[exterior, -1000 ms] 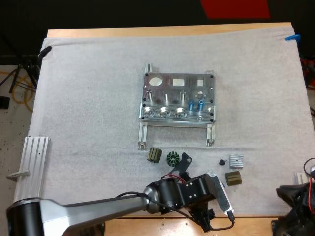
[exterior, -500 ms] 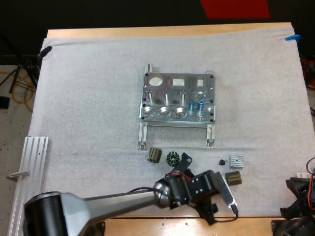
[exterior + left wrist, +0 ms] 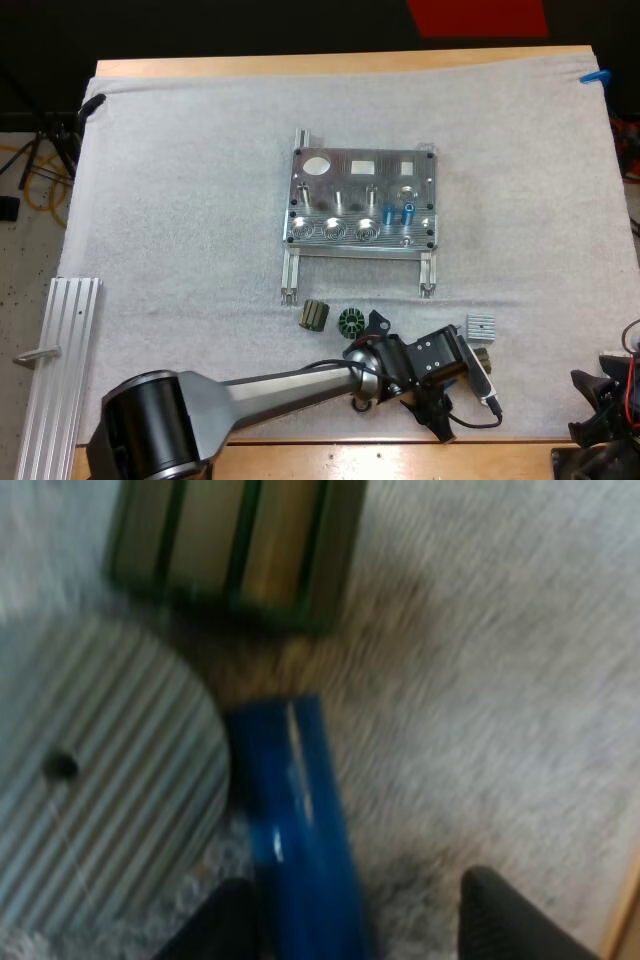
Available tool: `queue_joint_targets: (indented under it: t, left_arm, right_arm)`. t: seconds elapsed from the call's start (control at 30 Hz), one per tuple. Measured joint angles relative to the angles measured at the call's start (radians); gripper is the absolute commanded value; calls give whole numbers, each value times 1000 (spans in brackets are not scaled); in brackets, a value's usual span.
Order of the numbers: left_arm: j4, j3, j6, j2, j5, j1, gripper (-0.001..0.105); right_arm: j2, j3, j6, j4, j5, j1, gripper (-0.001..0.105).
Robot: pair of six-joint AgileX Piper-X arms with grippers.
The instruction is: Load cells from left to right
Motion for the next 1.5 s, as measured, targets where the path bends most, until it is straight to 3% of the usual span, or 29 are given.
queue_joint_targets:
  t: [0.17, 0.23, 0.3, 0.33, 0.47, 0.57, 0.7, 0.83, 1.0, 1.13, 1.23, 1.4, 1.5]
  left_arm:
    - [16, -3, 16, 7, 2, 0, 41]
    - [20, -6, 18, 7, -10, 0, 30]
    - [32, -9, 21, 7, -12, 0, 7]
    - [40, -12, 25, 7, -12, 0, 1]
    - [88, -37, 69, 15, -46, 0, 0]
    - [133, -52, 118, -14, -131, 0, 0]
    - [199, -51, 173, -164, -236, 0, 0]
    - [250, -55, 236, -325, -289, 0, 0]
    - [312, -59, 291, -540, -302, 0, 0]
    - [364, -59, 336, -659, -312, 0, 0]
    - [381, -51, 370, -745, -315, 0, 0]
    - [387, -41, 393, -869, -318, 0, 0]
    - [390, -42, 394, -902, -318, 0, 0]
  right_arm:
    - [0, 0, 0, 0, 1, 0, 39]
    - [0, 0, 0, 0, 1, 0, 39]
    - [0, 0, 0, 0, 1, 0, 39]
    - [0, 0, 0, 0, 1, 0, 39]
    - [0, 0, 0, -24, 63, 0, 39]
    - [0, 0, 0, -81, 120, 0, 39]
    - [0, 0, 0, -144, 127, 0, 39]
    - [3, 0, 24, -169, 121, 0, 39]
    - [7, 0, 109, -273, -22, 0, 39]
    - [33, 0, 121, -321, -137, 0, 43]
    - [88, 0, 123, -351, -271, 0, 52]
    - [207, 0, 125, -458, -562, 0, 52]
    - [269, 0, 132, -543, -679, 0, 52]
